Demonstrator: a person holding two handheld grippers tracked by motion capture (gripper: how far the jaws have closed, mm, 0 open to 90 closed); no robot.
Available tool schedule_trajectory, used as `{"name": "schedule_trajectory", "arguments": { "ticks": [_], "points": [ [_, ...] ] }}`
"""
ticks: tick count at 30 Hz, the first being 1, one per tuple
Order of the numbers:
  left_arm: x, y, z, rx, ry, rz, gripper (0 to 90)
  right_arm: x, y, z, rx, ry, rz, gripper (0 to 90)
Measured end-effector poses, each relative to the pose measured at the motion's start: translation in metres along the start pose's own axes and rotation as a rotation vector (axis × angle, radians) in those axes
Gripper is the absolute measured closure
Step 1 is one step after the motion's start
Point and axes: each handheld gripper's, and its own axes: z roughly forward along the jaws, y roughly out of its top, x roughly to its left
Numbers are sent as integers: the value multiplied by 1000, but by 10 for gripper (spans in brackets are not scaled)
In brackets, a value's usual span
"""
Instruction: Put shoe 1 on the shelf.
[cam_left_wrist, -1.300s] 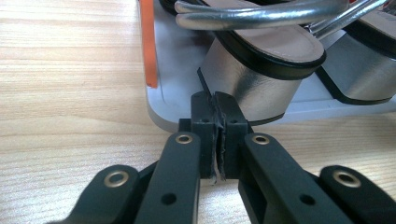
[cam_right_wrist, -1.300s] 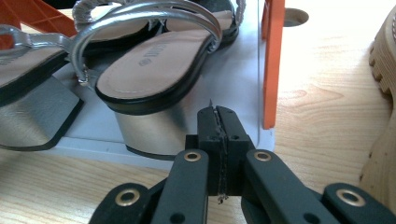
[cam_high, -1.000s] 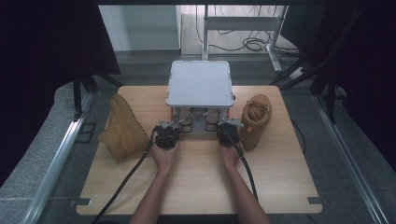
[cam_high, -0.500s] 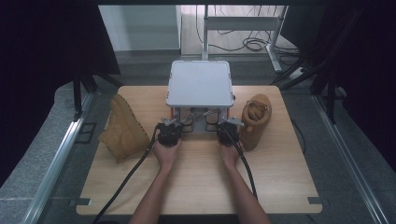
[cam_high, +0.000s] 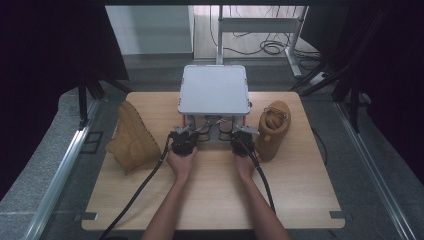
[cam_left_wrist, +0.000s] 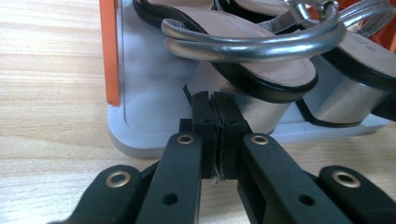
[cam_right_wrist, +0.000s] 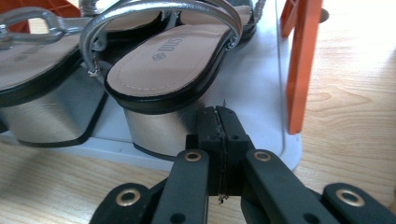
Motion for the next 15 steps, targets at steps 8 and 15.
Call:
{"name": "schedule_trajectory", "arguments": {
  "ticks": [8, 15],
  "points": [
    [-7, 7, 5, -1, -4, 4, 880, 3, 0, 1, -1, 14, 0, 895],
    [-7, 7, 5, 2, -2, 10, 876, 6, -1, 2, -2, 29, -12, 895]
  ]
}}
